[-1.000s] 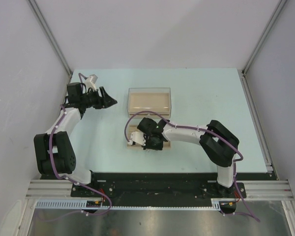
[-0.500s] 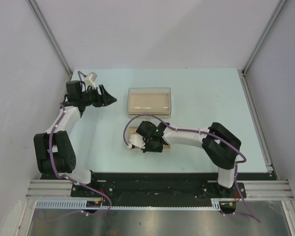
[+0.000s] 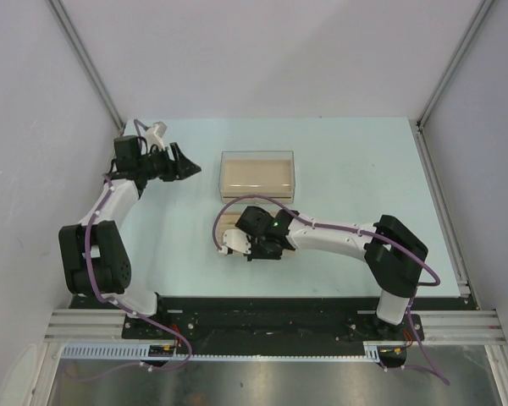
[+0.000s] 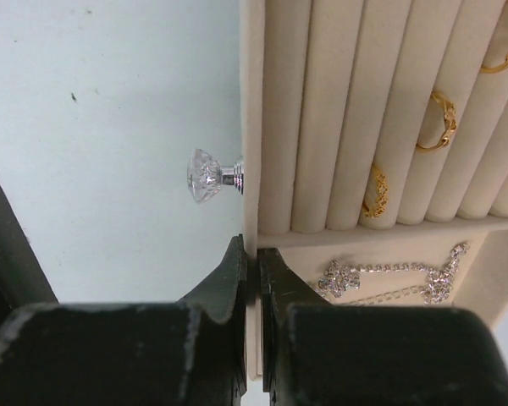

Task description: Organize the mixed jewelry

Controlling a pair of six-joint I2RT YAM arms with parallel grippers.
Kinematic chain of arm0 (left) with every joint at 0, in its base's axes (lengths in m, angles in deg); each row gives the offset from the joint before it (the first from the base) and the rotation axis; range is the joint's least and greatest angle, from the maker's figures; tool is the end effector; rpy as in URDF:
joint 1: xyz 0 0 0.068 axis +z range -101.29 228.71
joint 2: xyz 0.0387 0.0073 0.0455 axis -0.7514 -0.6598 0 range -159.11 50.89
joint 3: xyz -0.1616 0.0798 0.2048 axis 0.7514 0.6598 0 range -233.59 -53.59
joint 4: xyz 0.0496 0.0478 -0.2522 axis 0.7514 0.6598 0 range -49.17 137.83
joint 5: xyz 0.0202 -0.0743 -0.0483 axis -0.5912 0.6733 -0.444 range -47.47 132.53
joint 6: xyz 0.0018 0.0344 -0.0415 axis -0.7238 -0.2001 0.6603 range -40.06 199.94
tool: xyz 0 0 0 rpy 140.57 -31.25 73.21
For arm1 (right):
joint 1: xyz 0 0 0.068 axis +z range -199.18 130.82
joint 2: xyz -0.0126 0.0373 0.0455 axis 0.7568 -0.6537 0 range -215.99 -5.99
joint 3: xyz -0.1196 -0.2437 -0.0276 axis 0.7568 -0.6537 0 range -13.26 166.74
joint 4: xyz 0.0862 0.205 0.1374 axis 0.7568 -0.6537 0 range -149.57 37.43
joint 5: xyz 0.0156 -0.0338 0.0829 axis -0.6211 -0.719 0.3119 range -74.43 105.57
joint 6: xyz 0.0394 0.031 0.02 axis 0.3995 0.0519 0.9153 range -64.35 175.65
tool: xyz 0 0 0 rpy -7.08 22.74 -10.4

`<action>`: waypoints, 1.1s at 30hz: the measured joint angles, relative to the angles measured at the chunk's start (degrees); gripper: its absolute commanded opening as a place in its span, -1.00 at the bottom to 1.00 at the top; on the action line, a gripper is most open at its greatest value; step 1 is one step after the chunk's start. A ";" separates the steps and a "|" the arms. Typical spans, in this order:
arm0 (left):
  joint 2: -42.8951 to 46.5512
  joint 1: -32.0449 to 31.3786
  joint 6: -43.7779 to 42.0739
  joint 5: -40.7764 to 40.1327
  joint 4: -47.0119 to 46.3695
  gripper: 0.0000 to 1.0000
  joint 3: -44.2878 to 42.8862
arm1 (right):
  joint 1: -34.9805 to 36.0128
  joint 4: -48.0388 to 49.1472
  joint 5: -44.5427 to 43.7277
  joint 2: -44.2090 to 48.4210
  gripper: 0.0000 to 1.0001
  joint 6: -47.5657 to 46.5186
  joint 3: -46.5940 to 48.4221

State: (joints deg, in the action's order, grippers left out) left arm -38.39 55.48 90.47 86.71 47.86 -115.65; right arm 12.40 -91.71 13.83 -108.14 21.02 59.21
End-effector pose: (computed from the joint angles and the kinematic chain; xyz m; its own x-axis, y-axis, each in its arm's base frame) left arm 0.3447 0.0160 0.2628 -0.6385 -0.2077 -0.7411 0.3773 0.7547 -0.5367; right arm 0.1711 0.3140 0.2003 0.1315 -0.9506 -0.2813 -0.9712 -0.0667 -0.2286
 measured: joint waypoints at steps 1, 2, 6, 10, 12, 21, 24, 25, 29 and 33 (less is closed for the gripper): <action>-0.02 0.00 0.00 0.00 0.04 0.36 -0.17 | -0.04 -0.11 -0.35 0.13 -1.00 -0.09 0.11; -0.04 0.02 0.02 0.00 0.02 0.36 -0.35 | -0.13 -0.20 -0.61 0.17 -1.00 -0.11 0.26; -0.04 0.02 0.02 0.00 0.02 0.36 -0.90 | -0.74 -0.48 -0.92 0.20 -1.00 -0.52 1.27; -0.07 0.02 0.02 0.00 0.00 0.36 -0.96 | -1.90 -0.44 -0.94 0.22 -1.00 -0.98 1.99; -0.11 0.02 0.02 0.00 0.02 0.36 -0.96 | -2.43 -0.44 -0.94 0.22 -1.00 -1.07 2.14; -0.24 0.02 0.00 0.00 0.02 0.36 -0.96 | -4.55 -0.37 -0.87 0.22 -1.00 -1.51 3.32; -0.46 0.02 0.00 0.00 0.02 0.36 -0.96 | -5.05 -0.31 -0.85 0.22 -1.00 -1.84 4.00; -0.52 0.02 0.00 0.00 0.02 0.36 -0.96 | -5.14 -0.26 -0.87 0.22 -1.00 -1.97 4.20; -0.66 0.02 0.00 0.00 0.02 0.36 -0.96 | -5.49 -0.22 -0.85 0.22 -1.00 -2.49 4.85; -0.72 0.02 0.00 0.00 0.02 0.36 -0.96 | -5.88 -0.28 -0.83 0.22 -1.00 -2.97 5.57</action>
State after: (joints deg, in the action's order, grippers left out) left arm -39.11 55.50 90.47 86.71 47.88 -116.61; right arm 6.52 -91.99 13.00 -107.92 18.05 64.78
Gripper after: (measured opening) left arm 0.681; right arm 0.042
